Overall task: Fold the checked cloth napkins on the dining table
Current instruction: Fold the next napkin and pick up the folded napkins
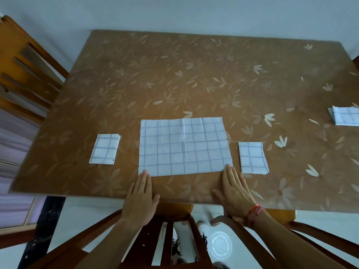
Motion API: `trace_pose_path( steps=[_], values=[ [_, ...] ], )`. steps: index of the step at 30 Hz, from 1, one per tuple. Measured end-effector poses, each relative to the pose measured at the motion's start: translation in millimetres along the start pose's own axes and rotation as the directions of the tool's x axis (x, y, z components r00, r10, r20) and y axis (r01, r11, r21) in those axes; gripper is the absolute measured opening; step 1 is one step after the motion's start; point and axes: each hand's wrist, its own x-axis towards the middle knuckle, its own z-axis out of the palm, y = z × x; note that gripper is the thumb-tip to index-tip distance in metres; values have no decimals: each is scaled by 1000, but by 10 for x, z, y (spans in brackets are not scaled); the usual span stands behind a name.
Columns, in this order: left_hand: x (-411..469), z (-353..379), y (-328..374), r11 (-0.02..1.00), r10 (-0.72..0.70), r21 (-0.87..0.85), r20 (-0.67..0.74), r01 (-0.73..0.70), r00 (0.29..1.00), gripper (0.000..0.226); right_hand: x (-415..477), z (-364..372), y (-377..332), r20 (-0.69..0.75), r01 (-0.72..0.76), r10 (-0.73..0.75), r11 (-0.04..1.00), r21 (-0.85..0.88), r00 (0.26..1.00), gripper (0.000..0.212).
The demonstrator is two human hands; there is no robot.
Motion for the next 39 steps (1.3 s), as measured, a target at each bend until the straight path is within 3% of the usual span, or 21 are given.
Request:
trace_pose_path(
  steps=[5, 7, 9, 11, 14, 17, 21, 24, 29, 32, 37, 39],
  values=[
    [-8, -22, 42, 999, -43, -21, 7, 43, 999, 73, -9, -123, 21, 62, -57, 54, 997, 47, 997, 87],
    [7, -59, 94, 998, -55, -26, -14, 54, 998, 72, 28, -136, 28, -9, -70, 72, 989, 127, 997, 73],
    [35, -103, 169, 999, -37, -34, -38, 36, 999, 70, 108, -67, 146, 21, -185, 186, 949, 254, 982, 53],
    [82, -156, 277, 997, 23, -68, -68, -28, 997, 68, 212, 42, 272, 116, -306, 283, 870, 387, 952, 53],
    [201, -216, 463, 985, 123, -114, -56, -129, 991, 66, 409, -423, 99, -8, -218, 242, 886, 409, 970, 48],
    [301, -209, 568, 979, 172, -109, -7, -172, 985, 64, 632, -691, 104, -62, -224, 290, 842, 491, 955, 41],
    [324, -152, 567, 982, 168, -99, 37, -163, 985, 64, 879, -745, 199, 50, -328, 366, 757, 565, 929, 25],
    [318, -117, 530, 977, 179, -119, 25, -175, 983, 64, 1053, -831, 218, 115, -390, 409, 691, 609, 905, 34],
    [326, -106, 516, 977, 177, -120, 20, -174, 984, 63, 1206, -849, 278, 207, -482, 505, 506, 716, 838, 25],
    [323, -106, 514, 977, 175, -128, 20, -171, 984, 63, 1260, -873, 275, 291, -524, 515, 392, 756, 806, 37],
    [338, -92, 499, 977, 170, -133, 26, -165, 985, 63, 1317, -886, 287, 338, -537, 495, 342, 771, 800, 40],
    [337, -91, 499, 977, 169, -138, 30, -163, 985, 62, 1344, -890, 295, 308, -526, 497, 390, 756, 811, 42]
  ],
)
